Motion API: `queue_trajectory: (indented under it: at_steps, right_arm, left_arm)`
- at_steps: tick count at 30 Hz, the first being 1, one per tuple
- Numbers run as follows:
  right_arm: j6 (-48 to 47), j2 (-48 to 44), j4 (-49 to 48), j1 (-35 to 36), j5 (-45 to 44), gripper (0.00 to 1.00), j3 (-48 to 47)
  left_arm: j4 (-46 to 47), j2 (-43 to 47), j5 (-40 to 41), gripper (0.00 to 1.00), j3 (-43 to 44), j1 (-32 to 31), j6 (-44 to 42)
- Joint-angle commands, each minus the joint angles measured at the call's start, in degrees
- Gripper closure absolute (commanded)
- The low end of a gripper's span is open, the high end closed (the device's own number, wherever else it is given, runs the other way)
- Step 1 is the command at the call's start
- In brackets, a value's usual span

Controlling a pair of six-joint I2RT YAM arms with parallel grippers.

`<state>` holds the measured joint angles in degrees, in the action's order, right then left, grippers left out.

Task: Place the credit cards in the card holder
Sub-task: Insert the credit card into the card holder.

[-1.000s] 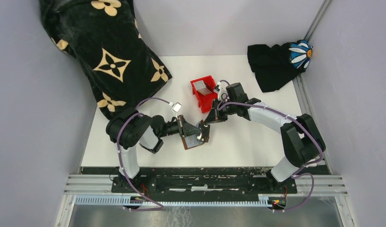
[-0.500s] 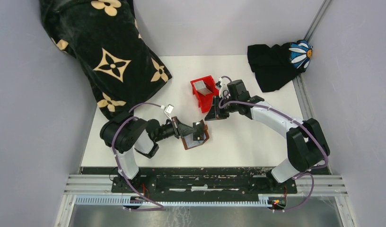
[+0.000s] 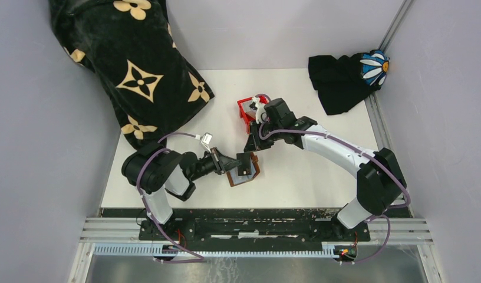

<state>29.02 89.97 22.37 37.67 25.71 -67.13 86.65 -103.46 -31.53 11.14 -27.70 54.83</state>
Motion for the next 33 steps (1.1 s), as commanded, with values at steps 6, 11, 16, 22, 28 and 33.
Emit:
queue_trajectory:
  at_steps: [6,11,16,22,28,33]
  right_arm:
    - [-3.0,3.9,3.2,4.8,-8.3,0.84,-3.2]
    - [-3.4,6.3,3.6,6.3,-10.9,0.91,-2.9]
    - [-3.6,8.4,4.0,6.5,-12.2,0.95,-2.4]
    - [-3.4,10.8,4.1,6.5,-14.5,0.97,-2.0]
    - [-3.2,11.8,4.6,6.5,-17.7,0.99,-1.3]
    - [-2.8,10.3,4.0,6.0,-19.4,0.99,0.0]
  left_arm:
    - [-6.4,6.9,6.6,0.97,-0.7,0.2,-4.1]
    - [-9.2,7.7,8.6,0.97,-0.9,0.0,-4.9]
    - [-11.5,8.8,11.1,0.97,-1.5,0.1,-5.1]
    - [-13.2,10.1,13.1,0.97,-2.3,0.1,-4.3]
    - [-12.2,9.5,15.3,0.97,-3.3,-0.6,0.3]
    - [-7.6,7.2,17.2,0.97,-4.3,-2.6,5.0]
